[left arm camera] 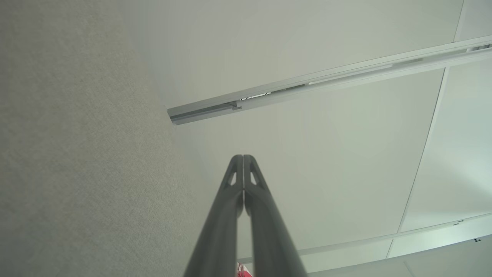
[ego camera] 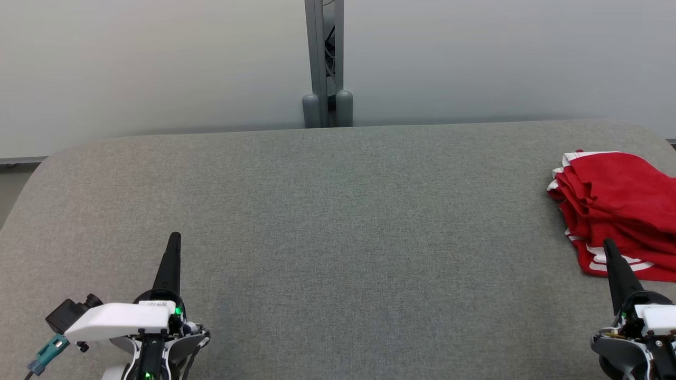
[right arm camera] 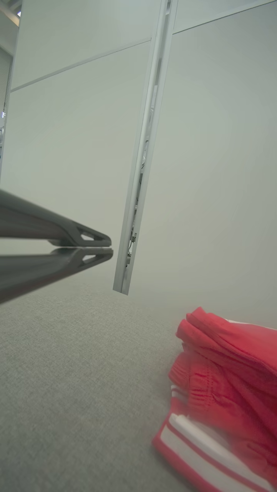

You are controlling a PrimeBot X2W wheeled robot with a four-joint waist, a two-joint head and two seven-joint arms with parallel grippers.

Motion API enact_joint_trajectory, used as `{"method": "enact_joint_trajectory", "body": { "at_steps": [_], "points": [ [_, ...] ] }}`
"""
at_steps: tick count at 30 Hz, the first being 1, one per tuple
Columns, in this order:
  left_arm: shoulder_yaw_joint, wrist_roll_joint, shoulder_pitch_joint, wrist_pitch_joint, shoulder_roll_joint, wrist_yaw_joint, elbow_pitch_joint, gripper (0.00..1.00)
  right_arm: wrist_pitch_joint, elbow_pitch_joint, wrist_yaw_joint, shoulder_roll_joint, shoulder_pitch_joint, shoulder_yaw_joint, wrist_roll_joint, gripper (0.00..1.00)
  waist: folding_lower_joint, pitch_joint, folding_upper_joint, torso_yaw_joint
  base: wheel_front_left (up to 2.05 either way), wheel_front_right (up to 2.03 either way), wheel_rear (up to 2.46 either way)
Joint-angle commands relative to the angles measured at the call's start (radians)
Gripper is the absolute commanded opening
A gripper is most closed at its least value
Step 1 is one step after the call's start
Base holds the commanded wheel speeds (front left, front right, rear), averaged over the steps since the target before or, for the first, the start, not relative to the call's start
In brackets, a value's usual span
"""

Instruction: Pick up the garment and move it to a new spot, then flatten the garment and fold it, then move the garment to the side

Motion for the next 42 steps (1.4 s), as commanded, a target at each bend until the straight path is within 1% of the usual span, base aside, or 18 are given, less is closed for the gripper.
{"method": "enact_joint_trajectory", "body": {
  "at_steps": [1,22,42],
  "points": [
    [0.007,-0.019,-0.028,0.005,0.006,-0.008,0.000,0.00,0.009,-0.001,0.000,-0.010,-0.014,-0.008,0.026,0.00,0.0000,0.000,0.0000,-0.001,0.00,0.00,0.00],
    [0.026,-0.161,-0.058,0.038,0.004,-0.023,0.025,0.00,0.065,0.017,0.000,-0.008,-0.036,-0.041,0.177,0.00,0.0000,-0.002,0.0000,-0.009,0.00,0.00,0.00],
    [0.028,-0.153,-0.056,0.040,0.001,-0.023,0.024,0.00,0.069,0.017,0.000,-0.002,-0.035,-0.047,0.163,0.00,0.0000,-0.002,0.0000,-0.009,0.00,0.00,0.00]
  ]
}}
